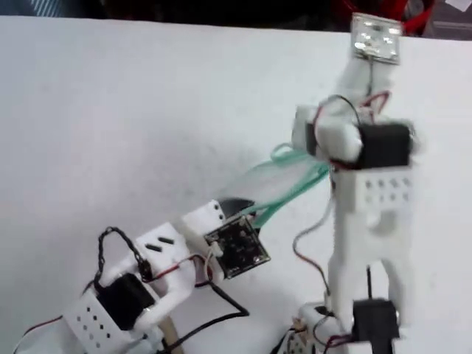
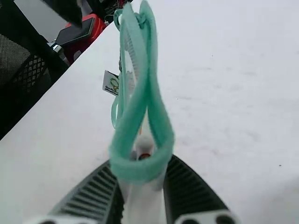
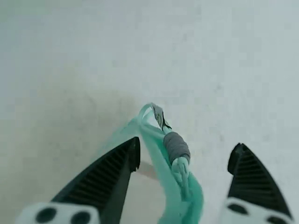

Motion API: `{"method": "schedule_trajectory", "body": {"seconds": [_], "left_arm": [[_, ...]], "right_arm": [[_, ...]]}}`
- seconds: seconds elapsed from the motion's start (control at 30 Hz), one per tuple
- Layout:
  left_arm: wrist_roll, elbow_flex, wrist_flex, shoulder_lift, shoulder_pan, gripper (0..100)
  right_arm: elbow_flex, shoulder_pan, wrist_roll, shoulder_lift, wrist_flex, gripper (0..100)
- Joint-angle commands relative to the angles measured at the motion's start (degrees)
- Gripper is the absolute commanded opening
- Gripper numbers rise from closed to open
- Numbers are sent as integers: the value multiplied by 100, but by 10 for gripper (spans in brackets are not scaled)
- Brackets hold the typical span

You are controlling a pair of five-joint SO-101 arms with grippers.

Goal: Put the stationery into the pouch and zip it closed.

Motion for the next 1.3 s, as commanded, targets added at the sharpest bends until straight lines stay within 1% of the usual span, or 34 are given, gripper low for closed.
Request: {"method": "schedule_trajectory", "body": {"seconds": [0.0,0.07,0.17,0.23,0.37,0.47,0.53,0.7,0.9,0.97,1.03,1.13,1.27], "left_arm": [[-35,624,44,40,-31,24],[-35,624,-9,57,-40,24],[-35,624,-9,48,-40,24],[-35,624,-9,48,-40,24],[-35,624,-9,48,-40,24],[-35,624,-9,40,-171,24],[-35,598,-18,40,-286,24],[0,615,-167,40,-356,24],[0,615,-176,40,-356,24],[0,615,-176,40,-356,24],[0,607,-176,40,-356,24],[0,589,-185,40,-356,24],[9,615,-369,40,-435,24]], "right_arm": [[149,-84,-9,277,48,304],[457,-75,105,391,48,304],[642,-110,519,532,31,295],[633,-75,721,637,31,246],[668,-31,1319,910,22,96],[642,22,1688,1235,22,39],[598,207,1732,1323,22,15],[70,743,1732,1051,48,19],[53,769,1714,163,48,19],[53,769,1503,-163,48,19],[53,673,1371,-444,48,19],[62,338,1319,-822,57,19],[44,-22,1187,-1314,57,19]]}}
